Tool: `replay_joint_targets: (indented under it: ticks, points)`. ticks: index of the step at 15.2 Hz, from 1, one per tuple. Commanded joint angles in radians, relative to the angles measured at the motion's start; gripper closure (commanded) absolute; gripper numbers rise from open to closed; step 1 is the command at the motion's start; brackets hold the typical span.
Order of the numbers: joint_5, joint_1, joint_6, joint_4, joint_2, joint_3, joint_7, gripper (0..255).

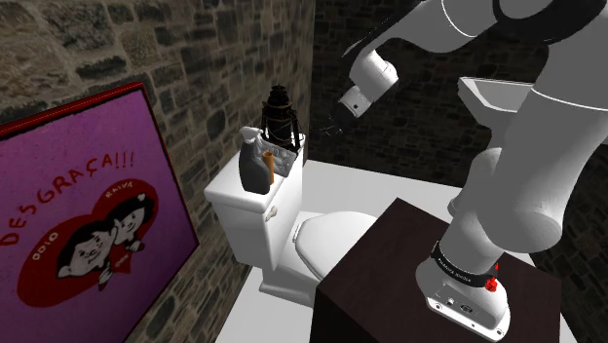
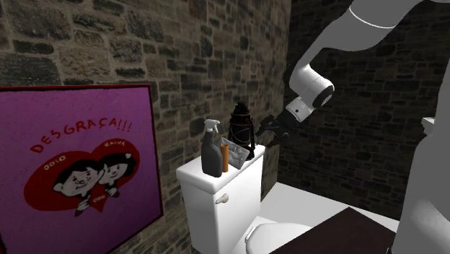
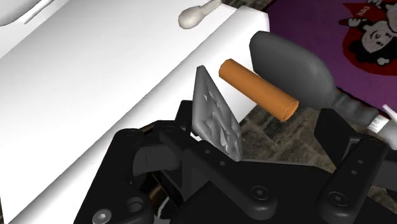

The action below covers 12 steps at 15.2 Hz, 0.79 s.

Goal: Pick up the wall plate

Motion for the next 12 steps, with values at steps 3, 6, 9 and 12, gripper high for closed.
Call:
replay_joint_targets:
  ticks: [3, 6, 9, 12]
  points:
    - [0.297, -0.039, -0.183, 0.13, 0.254, 0.012, -0.193, 0]
    - [0.453, -0.11, -0.311, 0.234, 0.417, 0.07, -0.269, 0]
    - [0.472, -0.123, -0.318, 0.242, 0.446, 0.083, -0.289, 0]
    - [0.494, -0.133, -0.324, 0.249, 0.483, 0.094, -0.316, 0]
